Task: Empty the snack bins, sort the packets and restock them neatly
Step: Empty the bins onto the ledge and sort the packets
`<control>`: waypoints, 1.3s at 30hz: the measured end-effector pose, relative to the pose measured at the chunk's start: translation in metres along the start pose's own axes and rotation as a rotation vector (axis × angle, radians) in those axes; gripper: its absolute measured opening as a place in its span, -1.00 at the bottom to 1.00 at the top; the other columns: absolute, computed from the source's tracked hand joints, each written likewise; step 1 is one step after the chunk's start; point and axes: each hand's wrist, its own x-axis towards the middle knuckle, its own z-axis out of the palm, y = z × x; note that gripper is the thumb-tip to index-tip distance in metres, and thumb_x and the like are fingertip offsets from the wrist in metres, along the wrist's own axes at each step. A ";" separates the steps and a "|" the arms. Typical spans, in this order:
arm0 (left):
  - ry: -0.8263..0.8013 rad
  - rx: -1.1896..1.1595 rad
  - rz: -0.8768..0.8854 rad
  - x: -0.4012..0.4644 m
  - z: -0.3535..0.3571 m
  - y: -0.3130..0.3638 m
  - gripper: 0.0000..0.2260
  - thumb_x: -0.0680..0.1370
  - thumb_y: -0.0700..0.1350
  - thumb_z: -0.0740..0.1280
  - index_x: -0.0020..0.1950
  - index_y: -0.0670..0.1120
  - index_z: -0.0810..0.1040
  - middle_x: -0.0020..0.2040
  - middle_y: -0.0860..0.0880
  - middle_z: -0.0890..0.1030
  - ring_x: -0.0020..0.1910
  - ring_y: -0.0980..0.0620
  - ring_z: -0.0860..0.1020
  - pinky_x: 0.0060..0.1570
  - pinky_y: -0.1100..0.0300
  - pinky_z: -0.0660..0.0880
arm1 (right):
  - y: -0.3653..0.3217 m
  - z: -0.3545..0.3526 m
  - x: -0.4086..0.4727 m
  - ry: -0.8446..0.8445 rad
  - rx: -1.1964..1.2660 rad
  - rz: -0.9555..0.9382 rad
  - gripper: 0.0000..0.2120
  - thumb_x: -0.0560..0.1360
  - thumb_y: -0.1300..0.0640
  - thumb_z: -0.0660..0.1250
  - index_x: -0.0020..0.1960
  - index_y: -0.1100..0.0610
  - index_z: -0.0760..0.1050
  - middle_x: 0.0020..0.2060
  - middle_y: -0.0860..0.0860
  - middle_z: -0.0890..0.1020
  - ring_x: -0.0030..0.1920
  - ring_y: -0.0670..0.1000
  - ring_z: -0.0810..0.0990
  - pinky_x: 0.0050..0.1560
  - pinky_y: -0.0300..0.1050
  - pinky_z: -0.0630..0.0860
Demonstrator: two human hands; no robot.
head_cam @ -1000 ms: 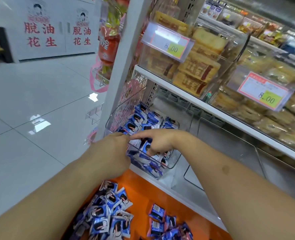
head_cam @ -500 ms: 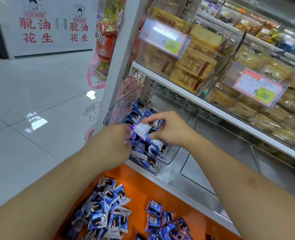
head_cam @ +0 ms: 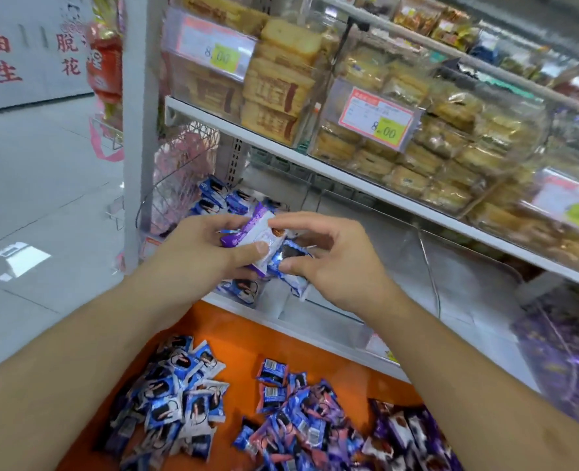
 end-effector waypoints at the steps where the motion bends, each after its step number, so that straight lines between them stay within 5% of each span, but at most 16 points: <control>1: -0.011 -0.020 0.017 -0.003 0.007 0.004 -0.77 0.53 -0.21 0.50 0.14 0.01 0.61 -0.06 -0.04 0.77 -0.10 -0.07 0.75 -0.06 0.12 0.70 | -0.002 -0.007 -0.008 0.037 0.031 0.017 -0.47 0.37 0.39 0.61 0.21 -0.08 0.71 0.13 -0.17 0.72 0.10 -0.12 0.67 0.09 -0.25 0.62; 6: -0.069 -0.092 0.063 -0.017 0.037 0.009 -0.78 0.50 -0.28 0.48 -0.02 0.03 0.60 -0.30 0.13 0.72 -0.17 -0.01 0.74 -0.09 0.13 0.70 | 0.004 -0.049 -0.066 0.203 0.301 0.136 -0.53 0.38 0.46 0.57 0.18 0.06 0.70 0.04 0.00 0.75 0.09 -0.02 0.73 0.07 -0.16 0.66; 10: -0.075 -0.001 0.053 -0.022 0.047 0.004 -0.75 0.51 -0.31 0.49 0.03 0.03 0.60 -0.25 0.19 0.72 -0.20 0.03 0.73 -0.13 0.17 0.69 | 0.030 -0.051 -0.123 0.256 0.446 0.333 -0.59 0.43 0.44 0.54 0.17 0.07 0.70 0.04 -0.05 0.77 0.08 -0.09 0.73 0.00 -0.27 0.61; 15: -0.099 0.142 0.015 -0.024 0.031 -0.002 -0.62 0.52 -0.25 0.52 0.30 -0.04 0.58 -0.01 -0.07 0.76 -0.04 -0.09 0.74 0.03 0.06 0.68 | 0.062 0.019 -0.158 0.159 0.546 0.568 -0.63 0.44 0.39 0.56 0.15 0.04 0.71 0.04 -0.02 0.77 0.10 -0.08 0.73 0.00 -0.27 0.61; 21: -0.058 0.183 0.005 -0.020 0.008 -0.005 -0.62 0.51 -0.26 0.53 0.30 -0.06 0.58 0.01 -0.12 0.76 0.00 -0.22 0.72 0.02 0.01 0.69 | 0.074 0.140 -0.103 0.031 0.584 0.638 -0.65 0.48 0.26 0.58 0.17 -0.07 0.67 0.04 -0.15 0.73 0.08 -0.21 0.70 -0.07 -0.30 0.60; 25: -0.039 0.253 0.016 -0.014 -0.005 -0.005 -0.59 0.51 -0.19 0.55 0.32 -0.03 0.56 -0.02 -0.08 0.75 -0.11 -0.13 0.74 -0.12 0.17 0.68 | 0.083 0.186 -0.070 -0.066 0.591 0.673 -0.42 0.45 0.18 0.63 0.36 -0.16 0.52 0.31 -0.10 0.61 0.31 -0.07 0.61 0.28 0.03 0.61; 29: -0.062 0.360 0.051 -0.009 -0.009 -0.010 -0.64 0.50 -0.22 0.56 0.25 -0.02 0.59 -0.13 0.13 0.69 -0.27 0.05 0.71 -0.26 0.29 0.62 | 0.078 0.161 -0.075 -0.087 0.583 0.679 -0.38 0.45 0.35 0.56 0.42 -0.04 0.51 0.37 -0.03 0.59 0.34 -0.02 0.60 0.34 0.10 0.59; 32: -0.090 0.516 0.079 -0.003 -0.009 -0.020 -0.63 0.43 -0.11 0.63 0.16 0.02 0.60 0.02 0.20 0.64 -0.24 0.19 0.65 -0.09 0.25 0.62 | 0.072 0.110 -0.091 -0.020 0.765 0.603 -0.40 0.38 0.40 0.48 0.39 0.17 0.50 0.30 0.12 0.66 0.27 0.15 0.67 0.34 0.19 0.58; 34: -0.135 0.638 0.092 -0.003 -0.001 -0.027 -0.63 0.38 -0.05 0.66 0.08 0.07 0.60 -0.03 0.20 0.66 -0.14 0.34 0.61 -0.04 0.34 0.53 | 0.062 0.074 -0.102 0.022 0.951 0.537 -0.51 0.46 0.34 0.42 0.38 0.25 0.46 0.30 0.20 0.65 0.30 0.26 0.65 0.35 0.29 0.54; 36: -0.224 0.689 0.113 -0.006 0.016 -0.037 -0.67 0.37 -0.05 0.66 0.01 0.09 0.59 -0.13 0.14 0.71 -0.17 0.25 0.65 -0.09 0.23 0.58 | 0.053 0.047 -0.112 0.064 1.007 0.509 -0.58 0.55 0.19 0.40 0.38 0.25 0.46 0.28 0.25 0.64 0.28 0.30 0.64 0.29 0.35 0.56; 39: -0.286 0.819 0.229 -0.017 0.053 -0.048 -0.70 0.37 -0.06 0.64 -0.03 0.13 0.59 -0.15 0.14 0.69 -0.15 0.18 0.64 -0.10 0.13 0.61 | 0.049 0.023 -0.131 0.140 0.918 0.532 -0.58 0.56 0.06 0.45 0.31 0.30 0.54 0.11 0.28 0.69 0.10 0.24 0.71 0.05 0.17 0.69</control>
